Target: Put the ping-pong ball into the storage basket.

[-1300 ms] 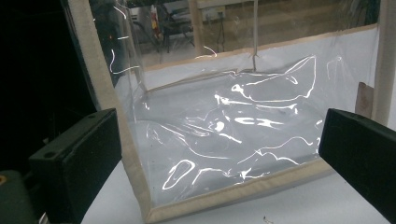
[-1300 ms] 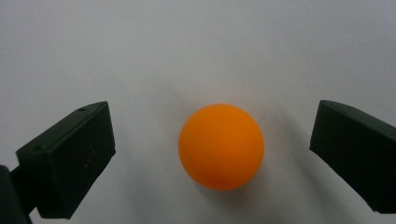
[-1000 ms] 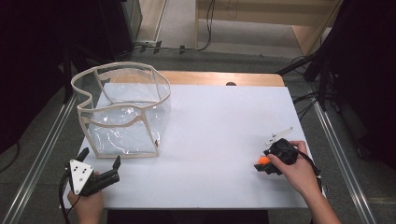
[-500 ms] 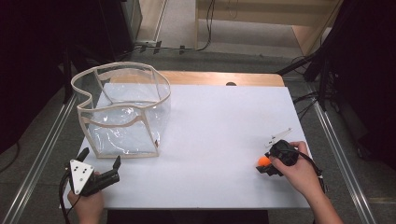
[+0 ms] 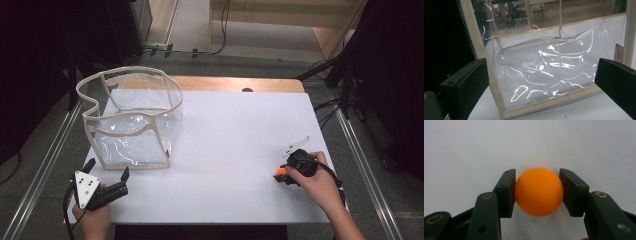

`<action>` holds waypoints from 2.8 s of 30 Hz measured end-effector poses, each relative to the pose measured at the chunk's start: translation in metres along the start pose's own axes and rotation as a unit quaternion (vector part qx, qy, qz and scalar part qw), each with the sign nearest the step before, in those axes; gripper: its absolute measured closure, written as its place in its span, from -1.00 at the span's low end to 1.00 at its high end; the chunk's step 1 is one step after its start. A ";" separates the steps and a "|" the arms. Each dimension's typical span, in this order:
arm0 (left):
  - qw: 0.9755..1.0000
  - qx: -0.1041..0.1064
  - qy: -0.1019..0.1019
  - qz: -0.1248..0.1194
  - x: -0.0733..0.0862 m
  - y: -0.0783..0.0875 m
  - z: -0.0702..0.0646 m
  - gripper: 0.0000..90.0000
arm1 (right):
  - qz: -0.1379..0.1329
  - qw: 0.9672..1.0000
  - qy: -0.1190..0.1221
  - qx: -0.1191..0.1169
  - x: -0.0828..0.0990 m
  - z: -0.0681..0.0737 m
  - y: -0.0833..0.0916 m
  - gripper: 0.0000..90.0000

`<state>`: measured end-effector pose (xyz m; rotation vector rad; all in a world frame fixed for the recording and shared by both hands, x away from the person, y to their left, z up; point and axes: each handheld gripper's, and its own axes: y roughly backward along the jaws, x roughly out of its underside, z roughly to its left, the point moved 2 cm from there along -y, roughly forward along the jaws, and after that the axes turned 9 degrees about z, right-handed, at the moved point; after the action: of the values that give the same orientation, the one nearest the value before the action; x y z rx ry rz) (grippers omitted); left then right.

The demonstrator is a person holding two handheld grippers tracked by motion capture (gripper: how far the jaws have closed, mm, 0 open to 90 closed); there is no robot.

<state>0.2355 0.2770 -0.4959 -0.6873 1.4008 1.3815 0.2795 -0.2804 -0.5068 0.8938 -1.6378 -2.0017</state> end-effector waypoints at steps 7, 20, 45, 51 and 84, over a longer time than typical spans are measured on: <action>1.000 0.000 0.000 0.000 0.000 0.000 0.000 -1.00 | -0.004 1.000 -0.001 -0.004 -0.001 -0.001 0.004 0.06; 1.000 0.001 0.000 0.000 0.000 0.000 0.000 -1.00 | -0.010 1.000 0.008 -0.016 -0.010 0.001 0.012 0.06; 1.000 0.002 0.000 0.000 0.000 0.000 0.000 -1.00 | -0.007 0.999 0.039 -0.028 -0.034 0.010 0.012 0.06; 1.000 0.002 0.000 0.001 0.000 0.001 0.000 -1.00 | -0.007 0.998 0.046 -0.032 -0.040 0.012 0.012 0.06; 1.000 0.003 0.003 -0.001 0.000 0.001 0.001 -1.00 | -0.011 0.996 0.079 -0.040 -0.081 0.027 0.022 0.06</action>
<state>0.2344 0.2778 -0.4957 -0.6882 1.4091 1.3742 0.3169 -0.2124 -0.4645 1.0162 -1.4570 -1.9440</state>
